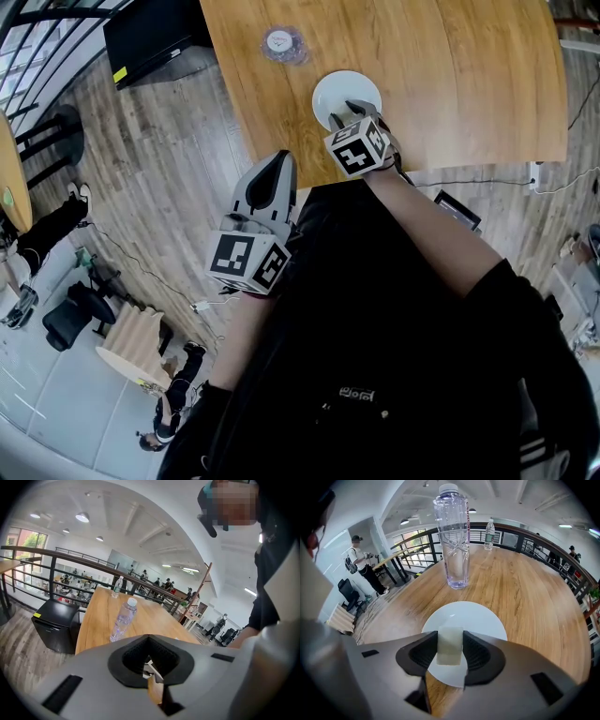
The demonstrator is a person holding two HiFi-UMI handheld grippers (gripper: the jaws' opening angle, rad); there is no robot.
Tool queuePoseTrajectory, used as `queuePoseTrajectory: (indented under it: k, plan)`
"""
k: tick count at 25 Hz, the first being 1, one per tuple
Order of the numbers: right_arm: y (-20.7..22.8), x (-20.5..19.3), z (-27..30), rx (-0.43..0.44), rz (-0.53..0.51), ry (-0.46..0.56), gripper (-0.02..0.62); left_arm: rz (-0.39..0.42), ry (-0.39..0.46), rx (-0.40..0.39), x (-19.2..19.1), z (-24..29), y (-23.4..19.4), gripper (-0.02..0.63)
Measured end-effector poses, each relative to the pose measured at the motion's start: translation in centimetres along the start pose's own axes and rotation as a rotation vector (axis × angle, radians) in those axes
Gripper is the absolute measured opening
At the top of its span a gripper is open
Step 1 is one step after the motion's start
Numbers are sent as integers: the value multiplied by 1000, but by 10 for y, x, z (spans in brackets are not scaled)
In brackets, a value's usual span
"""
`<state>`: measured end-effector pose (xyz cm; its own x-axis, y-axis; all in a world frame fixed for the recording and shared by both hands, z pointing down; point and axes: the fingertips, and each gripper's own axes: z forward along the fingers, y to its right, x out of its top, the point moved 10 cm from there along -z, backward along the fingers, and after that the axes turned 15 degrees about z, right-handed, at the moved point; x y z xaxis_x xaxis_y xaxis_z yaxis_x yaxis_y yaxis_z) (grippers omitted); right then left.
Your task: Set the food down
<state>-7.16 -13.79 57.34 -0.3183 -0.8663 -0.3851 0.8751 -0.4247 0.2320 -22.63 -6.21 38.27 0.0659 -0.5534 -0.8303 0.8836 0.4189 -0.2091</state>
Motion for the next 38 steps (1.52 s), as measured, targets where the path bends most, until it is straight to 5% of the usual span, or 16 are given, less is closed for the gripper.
queuePoseTrajectory:
  k: [16, 20, 25, 33, 38]
  plan:
    - [-12, 5, -10, 9, 28, 44, 209, 5, -8, -2, -4, -9, -4, 5]
    - [-18, 23, -44, 56, 150, 129, 209, 29, 9, -18, 5, -1, -4, 5]
    - [-34, 48, -95, 168, 175, 220, 205, 65, 54, -50, 25, 7, -4, 5]
    - [-6, 75, -160, 269, 92, 371, 30, 153, 141, -81, 62, 8, -9, 5]
    - [3, 79, -187, 385, 132, 446, 20, 196, 214, -92, 83, 5, -14, 5]
